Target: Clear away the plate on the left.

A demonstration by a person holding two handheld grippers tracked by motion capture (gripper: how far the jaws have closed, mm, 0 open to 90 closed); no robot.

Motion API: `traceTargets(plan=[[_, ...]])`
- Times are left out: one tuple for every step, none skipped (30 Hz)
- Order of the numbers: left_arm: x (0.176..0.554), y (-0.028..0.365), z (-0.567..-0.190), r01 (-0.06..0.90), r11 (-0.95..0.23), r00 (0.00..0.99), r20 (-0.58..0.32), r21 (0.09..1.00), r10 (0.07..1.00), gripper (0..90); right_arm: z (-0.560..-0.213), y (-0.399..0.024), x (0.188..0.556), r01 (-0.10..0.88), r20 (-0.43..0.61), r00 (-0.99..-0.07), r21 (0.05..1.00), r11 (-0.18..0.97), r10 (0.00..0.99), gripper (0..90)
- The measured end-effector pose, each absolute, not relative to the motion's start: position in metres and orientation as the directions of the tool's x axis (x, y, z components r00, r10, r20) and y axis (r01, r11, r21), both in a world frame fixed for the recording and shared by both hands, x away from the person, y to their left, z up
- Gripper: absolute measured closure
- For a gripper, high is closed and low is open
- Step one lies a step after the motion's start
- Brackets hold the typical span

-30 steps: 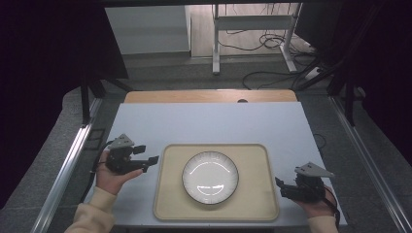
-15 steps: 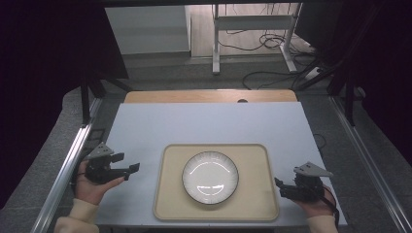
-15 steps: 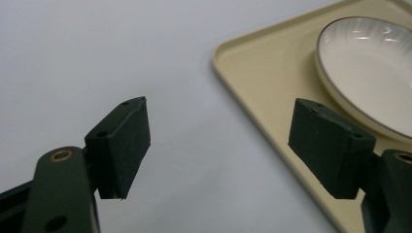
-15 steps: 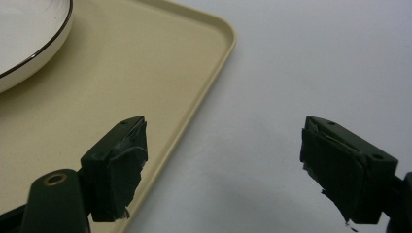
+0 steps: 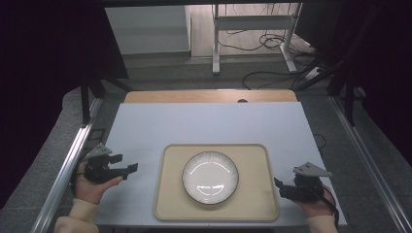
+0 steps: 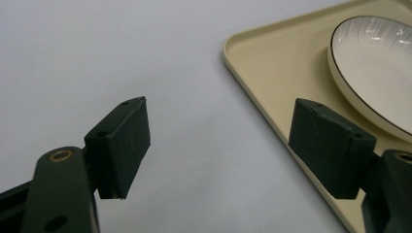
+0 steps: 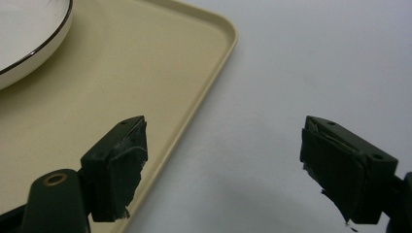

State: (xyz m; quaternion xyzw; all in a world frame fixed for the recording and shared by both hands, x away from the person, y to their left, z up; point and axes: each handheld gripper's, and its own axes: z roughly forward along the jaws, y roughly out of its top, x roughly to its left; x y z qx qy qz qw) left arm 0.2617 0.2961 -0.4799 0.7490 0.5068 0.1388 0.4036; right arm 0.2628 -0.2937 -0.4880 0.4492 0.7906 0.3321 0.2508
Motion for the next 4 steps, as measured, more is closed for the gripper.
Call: traceTargets(plan=[[0.2622, 0.2965, -0.4798, 0.647, -0.156, 0.446, -0.205, 0.746, 0.871, 22.1, -0.488, -0.2939, 0.2627, 0.544, -0.098, -0.47, 0.751, 0.375, 0.877, 17.7], [0.2626, 0.2964, -0.48, 0.648, -0.155, 0.445, -0.206, 0.746, 0.872, 22.1, -0.4881, -0.2941, 0.2624, 0.544, -0.097, -0.469, 0.751, 0.374, 0.878, 17.7], [0.263, 0.2958, -0.4805, 0.65, -0.159, 0.446, -0.203, 0.743, 0.871, 22.1, -0.4881, -0.2944, 0.2622, 0.544, -0.097, -0.469, 0.751, 0.374, 0.878, 17.7], [0.2635, 0.2948, -0.4817, 0.651, -0.166, 0.448, -0.199, 0.74, 0.872, 22.1, -0.4879, -0.2949, 0.2618, 0.544, -0.097, -0.469, 0.751, 0.373, 0.878, 17.7]])
